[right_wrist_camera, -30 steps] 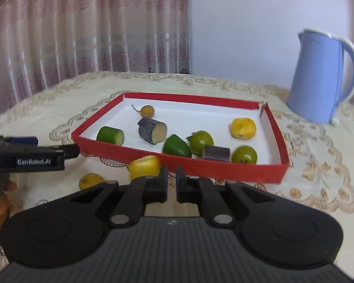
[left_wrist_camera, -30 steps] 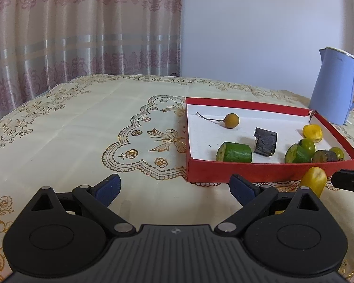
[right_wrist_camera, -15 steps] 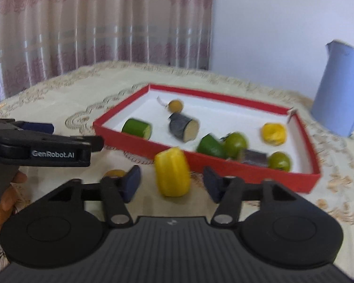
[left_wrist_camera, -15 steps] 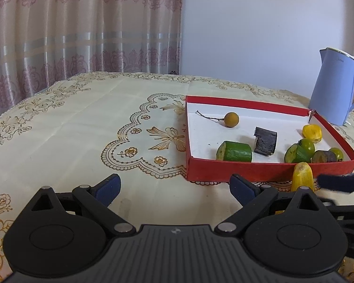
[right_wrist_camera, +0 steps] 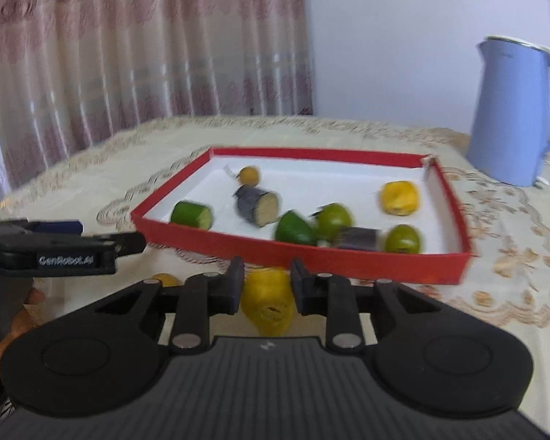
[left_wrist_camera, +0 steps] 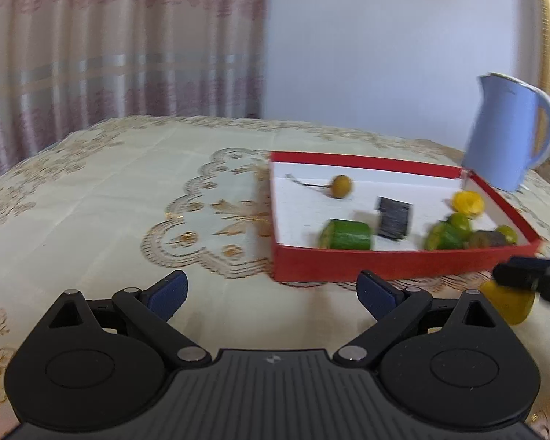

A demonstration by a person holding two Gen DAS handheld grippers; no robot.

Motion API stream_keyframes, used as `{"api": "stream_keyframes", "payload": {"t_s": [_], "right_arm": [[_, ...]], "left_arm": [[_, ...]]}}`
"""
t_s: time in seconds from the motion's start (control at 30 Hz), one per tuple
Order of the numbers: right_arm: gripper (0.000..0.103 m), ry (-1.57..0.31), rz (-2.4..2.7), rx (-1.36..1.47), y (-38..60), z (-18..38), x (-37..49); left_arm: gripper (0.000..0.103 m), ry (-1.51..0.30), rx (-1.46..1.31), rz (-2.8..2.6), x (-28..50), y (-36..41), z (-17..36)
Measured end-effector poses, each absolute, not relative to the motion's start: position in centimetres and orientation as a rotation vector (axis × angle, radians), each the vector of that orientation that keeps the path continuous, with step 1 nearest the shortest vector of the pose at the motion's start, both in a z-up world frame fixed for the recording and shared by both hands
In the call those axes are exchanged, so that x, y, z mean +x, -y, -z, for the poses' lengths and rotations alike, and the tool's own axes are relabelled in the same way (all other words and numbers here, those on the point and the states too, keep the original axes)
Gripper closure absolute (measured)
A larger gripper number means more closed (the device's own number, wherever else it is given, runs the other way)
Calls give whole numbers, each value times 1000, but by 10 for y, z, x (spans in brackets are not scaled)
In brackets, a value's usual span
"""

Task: Organize fruits

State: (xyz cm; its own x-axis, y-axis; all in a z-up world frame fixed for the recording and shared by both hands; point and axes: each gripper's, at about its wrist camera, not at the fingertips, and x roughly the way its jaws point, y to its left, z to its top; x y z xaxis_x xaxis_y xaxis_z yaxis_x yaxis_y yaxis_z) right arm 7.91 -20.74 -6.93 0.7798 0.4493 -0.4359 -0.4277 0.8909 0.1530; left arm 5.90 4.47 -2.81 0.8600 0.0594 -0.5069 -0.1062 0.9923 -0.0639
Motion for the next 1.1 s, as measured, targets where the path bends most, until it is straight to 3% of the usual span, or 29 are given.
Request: {"api": "stream_keyframes", "payload": {"t_s": [0.2, 0.27, 0.3, 0.33, 0.4, 0.43, 0.73, 0.93, 1.0, 1.1], "right_arm": [[95, -527, -454, 144, 234, 88, 89], [89, -509, -445, 136, 234, 87, 86], [68, -485, -430, 127, 236, 84, 82], [55, -455, -412, 117, 239, 81, 76], [8, -382, -363, 101, 244, 73, 60], [0, -362, -342, 87, 246, 70, 54], [0, -489, -80, -133, 230, 81, 56], [0, -512, -114, -105, 234, 93, 59], [0, -510, -106, -92, 235, 93, 59], [0, -506, -109, -84, 236, 94, 59]], "left_arm": [[4, -539, 44, -18, 58, -23, 29], [4, -527, 68, -27, 56, -19, 29], [4, -519, 73, -22, 54, -19, 29], [4, -505, 73, -12, 52, -18, 28], [4, -473, 67, 2, 46, -19, 26], [4, -462, 64, 14, 44, -19, 25], [4, -462, 167, 141, 40, -2, 26], [4, -517, 296, 158, 45, 20, 33], [10, -517, 324, 156, 46, 24, 35], [42, -563, 319, 206, 50, 27, 37]]}}
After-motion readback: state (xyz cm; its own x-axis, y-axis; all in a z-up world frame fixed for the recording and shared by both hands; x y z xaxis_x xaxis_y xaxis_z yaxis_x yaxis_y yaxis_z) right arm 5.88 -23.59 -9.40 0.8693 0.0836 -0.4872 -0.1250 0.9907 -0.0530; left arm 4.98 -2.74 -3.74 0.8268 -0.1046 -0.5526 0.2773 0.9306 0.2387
